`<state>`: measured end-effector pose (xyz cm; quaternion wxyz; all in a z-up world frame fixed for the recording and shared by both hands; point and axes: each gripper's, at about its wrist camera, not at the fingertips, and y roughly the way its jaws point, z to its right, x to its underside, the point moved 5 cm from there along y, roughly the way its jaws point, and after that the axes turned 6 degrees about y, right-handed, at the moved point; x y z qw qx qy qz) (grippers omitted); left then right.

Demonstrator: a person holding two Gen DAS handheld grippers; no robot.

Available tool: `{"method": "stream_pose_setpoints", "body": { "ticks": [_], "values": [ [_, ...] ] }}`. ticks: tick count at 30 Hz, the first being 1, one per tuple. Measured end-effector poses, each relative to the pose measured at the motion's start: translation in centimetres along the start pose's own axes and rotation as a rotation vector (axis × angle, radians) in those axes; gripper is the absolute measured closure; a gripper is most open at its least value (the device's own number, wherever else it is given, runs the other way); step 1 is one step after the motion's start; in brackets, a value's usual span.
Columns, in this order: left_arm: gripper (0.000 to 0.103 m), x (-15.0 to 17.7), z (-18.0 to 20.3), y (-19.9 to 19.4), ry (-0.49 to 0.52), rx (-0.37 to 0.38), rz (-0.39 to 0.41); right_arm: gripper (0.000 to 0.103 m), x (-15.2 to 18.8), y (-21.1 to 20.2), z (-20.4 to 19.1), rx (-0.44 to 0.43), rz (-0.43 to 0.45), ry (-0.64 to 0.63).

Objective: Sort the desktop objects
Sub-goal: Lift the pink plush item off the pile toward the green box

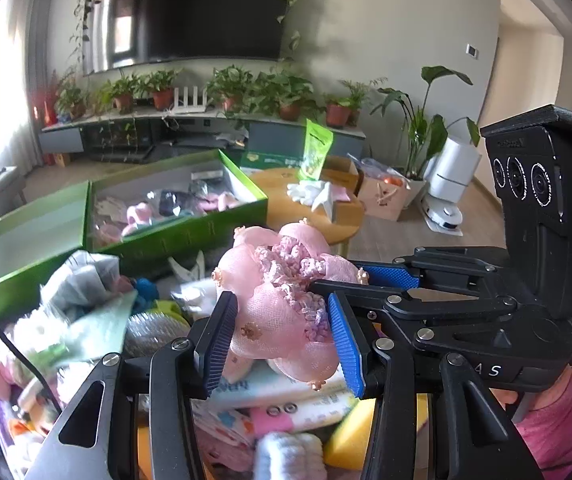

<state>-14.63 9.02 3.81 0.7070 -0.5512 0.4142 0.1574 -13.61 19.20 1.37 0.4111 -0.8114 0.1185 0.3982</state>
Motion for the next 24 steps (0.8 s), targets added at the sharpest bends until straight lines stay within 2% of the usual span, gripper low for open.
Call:
{"method": "stream_pose_setpoints", "body": {
  "ticks": [8,24],
  "values": [
    [0.055,-2.5,-2.1,-0.3,-0.001,-0.026,0.031,0.081,-3.1,1.1,-0.4,-0.022,0.019,-0.021],
    [0.055,-9.1,-6.7,0.5,0.022,-0.099,0.066,0.080,-11.6,3.8,0.3,-0.073,0.063,-0.029]
  ]
}}
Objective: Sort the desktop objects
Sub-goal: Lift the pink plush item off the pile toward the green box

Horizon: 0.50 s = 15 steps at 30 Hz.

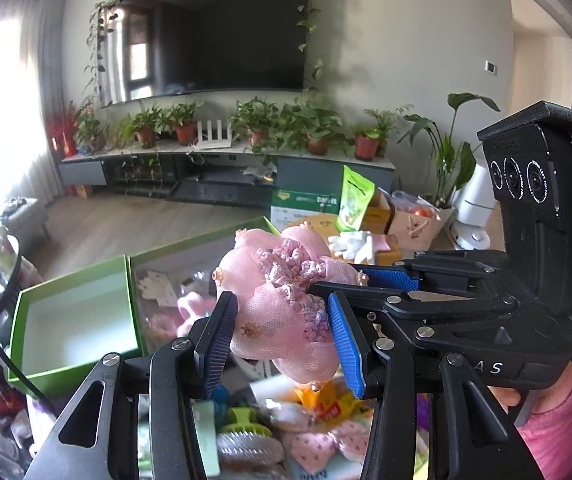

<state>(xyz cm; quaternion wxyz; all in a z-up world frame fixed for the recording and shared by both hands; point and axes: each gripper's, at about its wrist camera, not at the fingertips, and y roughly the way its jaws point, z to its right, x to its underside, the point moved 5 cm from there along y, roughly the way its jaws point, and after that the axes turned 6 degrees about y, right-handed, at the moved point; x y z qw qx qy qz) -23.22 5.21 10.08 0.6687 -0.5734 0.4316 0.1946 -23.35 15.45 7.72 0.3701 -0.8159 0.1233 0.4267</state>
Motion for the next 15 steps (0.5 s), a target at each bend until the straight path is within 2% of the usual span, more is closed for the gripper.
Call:
{"method": "stream_pose_setpoints", "body": {
  "ticks": [15],
  "values": [
    [0.055,-3.6,-4.0,4.0,0.003,-0.015,-0.008,0.079,-4.2,4.1,2.2,-0.030,-0.029,0.028]
  ]
}}
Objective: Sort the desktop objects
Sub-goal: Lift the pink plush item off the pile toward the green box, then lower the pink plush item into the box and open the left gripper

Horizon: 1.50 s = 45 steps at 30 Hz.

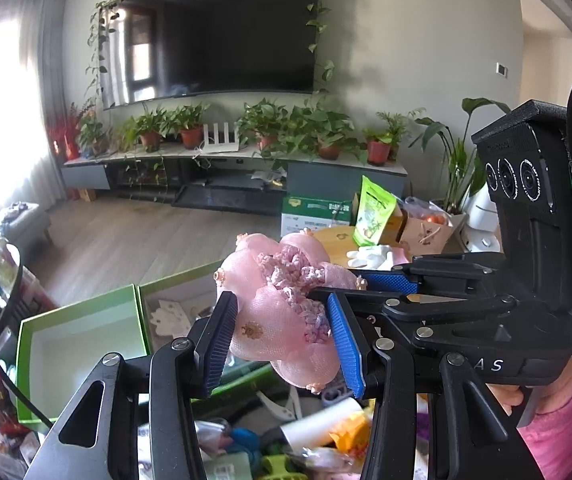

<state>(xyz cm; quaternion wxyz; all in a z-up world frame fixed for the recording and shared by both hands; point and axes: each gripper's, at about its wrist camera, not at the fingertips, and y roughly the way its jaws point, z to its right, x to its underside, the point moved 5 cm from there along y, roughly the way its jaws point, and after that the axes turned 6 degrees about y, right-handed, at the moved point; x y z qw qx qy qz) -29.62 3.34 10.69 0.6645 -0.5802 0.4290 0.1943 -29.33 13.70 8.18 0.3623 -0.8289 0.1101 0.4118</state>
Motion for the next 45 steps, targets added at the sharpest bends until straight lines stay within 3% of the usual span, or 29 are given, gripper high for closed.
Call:
{"method": "stream_pose_setpoints", "body": {
  "ticks": [13,29,41,45],
  "values": [
    [0.055,-0.8,-4.7,6.0,-0.051,-0.007,-0.064,0.079,-2.2,6.7,2.9,-0.032,-0.054,0.081],
    [0.055,1.1,-9.9,12.9,-0.111,-0.024,-0.125,0.079,-2.7,15.5,6.6,-0.073,-0.128,0.172],
    [0.055,2.7,-11.8,16.2,-0.142,-0.032,-0.172,0.078,-1.7,19.2,8.0,-0.059,-0.179,0.221],
    [0.055,3.3,-12.7,17.2,-0.150,-0.071,-0.209,0.072,-1.2,20.2,8.6,-0.010,-0.183,0.242]
  ]
}}
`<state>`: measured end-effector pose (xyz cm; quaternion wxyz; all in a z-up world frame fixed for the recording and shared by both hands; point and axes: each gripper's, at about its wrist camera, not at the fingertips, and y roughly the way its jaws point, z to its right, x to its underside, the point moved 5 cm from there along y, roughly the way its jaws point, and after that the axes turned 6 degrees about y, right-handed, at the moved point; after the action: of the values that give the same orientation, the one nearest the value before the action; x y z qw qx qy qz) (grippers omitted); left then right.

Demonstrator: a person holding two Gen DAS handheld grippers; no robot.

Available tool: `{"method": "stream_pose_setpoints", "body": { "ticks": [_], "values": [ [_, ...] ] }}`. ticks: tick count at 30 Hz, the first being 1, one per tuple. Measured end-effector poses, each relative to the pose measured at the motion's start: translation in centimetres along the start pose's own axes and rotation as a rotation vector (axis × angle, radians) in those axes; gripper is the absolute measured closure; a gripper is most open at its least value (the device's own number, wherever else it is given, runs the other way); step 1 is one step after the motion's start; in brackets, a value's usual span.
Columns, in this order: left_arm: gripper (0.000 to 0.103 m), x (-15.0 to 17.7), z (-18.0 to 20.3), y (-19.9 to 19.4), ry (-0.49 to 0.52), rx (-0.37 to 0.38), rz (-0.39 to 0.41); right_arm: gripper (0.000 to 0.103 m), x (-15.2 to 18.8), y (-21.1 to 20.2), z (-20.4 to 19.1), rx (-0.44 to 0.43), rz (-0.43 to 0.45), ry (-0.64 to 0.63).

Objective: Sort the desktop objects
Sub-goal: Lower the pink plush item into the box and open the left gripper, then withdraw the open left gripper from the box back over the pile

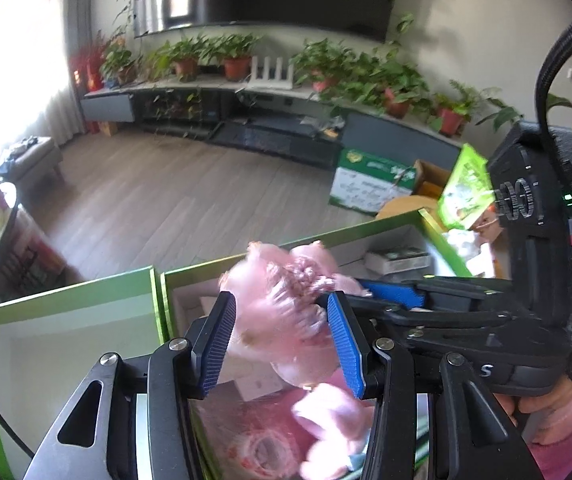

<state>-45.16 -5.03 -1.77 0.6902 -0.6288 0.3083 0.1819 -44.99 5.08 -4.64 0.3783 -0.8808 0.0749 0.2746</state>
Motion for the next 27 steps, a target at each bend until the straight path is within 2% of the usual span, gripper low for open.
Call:
{"method": "stream_pose_setpoints", "body": {
  "ticks": [4,8,11,27],
  "values": [
    [0.055,0.4,-0.4,0.5,-0.014,-0.019,-0.022,0.071,0.0,0.1,0.2,0.037,0.003,0.005],
    [0.055,0.6,-0.6,0.3,-0.009,-0.029,-0.016,0.071,0.0,-0.4,0.3,0.034,0.004,0.002],
    [0.050,0.5,-0.2,0.1,0.002,-0.028,-0.017,0.071,0.0,-0.9,0.2,0.032,0.008,-0.003],
    [0.050,-0.6,2.9,-4.9,0.038,0.005,0.057,0.072,-0.2,-6.6,-1.8,0.048,0.072,-0.062]
  ]
}}
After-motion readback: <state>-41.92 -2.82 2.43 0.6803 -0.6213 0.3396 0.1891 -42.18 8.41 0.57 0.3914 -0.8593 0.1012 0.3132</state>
